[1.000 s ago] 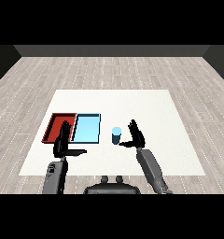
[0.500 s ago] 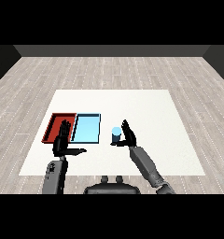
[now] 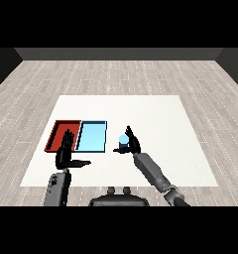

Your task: Pick the blue can and put it in the blue box

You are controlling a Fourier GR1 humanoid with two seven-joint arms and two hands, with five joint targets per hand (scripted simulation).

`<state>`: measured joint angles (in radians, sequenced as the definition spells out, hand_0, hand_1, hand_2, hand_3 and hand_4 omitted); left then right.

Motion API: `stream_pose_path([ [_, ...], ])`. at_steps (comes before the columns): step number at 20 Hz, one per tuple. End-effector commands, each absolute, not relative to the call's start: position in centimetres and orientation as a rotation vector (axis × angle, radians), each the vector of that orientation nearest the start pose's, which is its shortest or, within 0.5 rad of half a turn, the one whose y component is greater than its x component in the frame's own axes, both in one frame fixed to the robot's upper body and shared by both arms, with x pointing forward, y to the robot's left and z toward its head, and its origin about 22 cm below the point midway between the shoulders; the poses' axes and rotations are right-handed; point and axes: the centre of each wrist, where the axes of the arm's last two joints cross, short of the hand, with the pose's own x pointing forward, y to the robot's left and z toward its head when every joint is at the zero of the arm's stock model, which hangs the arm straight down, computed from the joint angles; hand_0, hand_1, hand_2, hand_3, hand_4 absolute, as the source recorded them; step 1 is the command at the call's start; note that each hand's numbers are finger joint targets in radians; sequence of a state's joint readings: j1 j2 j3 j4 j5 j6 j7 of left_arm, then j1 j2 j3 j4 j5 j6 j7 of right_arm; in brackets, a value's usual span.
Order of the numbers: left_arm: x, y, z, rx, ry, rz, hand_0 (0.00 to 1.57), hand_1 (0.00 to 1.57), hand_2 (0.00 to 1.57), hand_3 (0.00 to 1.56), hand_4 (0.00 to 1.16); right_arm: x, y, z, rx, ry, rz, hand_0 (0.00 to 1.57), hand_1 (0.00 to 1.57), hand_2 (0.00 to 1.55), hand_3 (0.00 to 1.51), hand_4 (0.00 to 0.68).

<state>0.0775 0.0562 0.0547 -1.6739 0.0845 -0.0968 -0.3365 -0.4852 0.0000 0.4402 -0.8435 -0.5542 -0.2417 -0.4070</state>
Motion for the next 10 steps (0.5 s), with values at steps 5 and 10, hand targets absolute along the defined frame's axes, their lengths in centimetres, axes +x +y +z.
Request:
stream_pose_path([
  [5,23.2,26.3,3.4,-0.046,-1.96,0.021,0.0,0.0,0.0,0.0,0.0,31.9,-10.1,-7.0,0.307,-1.532,0.003,0.0,0.0,0.0,0.0,0.0],
  [10,23.5,27.0,2.0,-0.057,-1.941,0.021,0.0,0.0,0.0,0.0,0.0,31.2,-8.5,-6.4,0.309,-1.513,0.02,0.0,0.0,0.0,0.0,0.0],
])
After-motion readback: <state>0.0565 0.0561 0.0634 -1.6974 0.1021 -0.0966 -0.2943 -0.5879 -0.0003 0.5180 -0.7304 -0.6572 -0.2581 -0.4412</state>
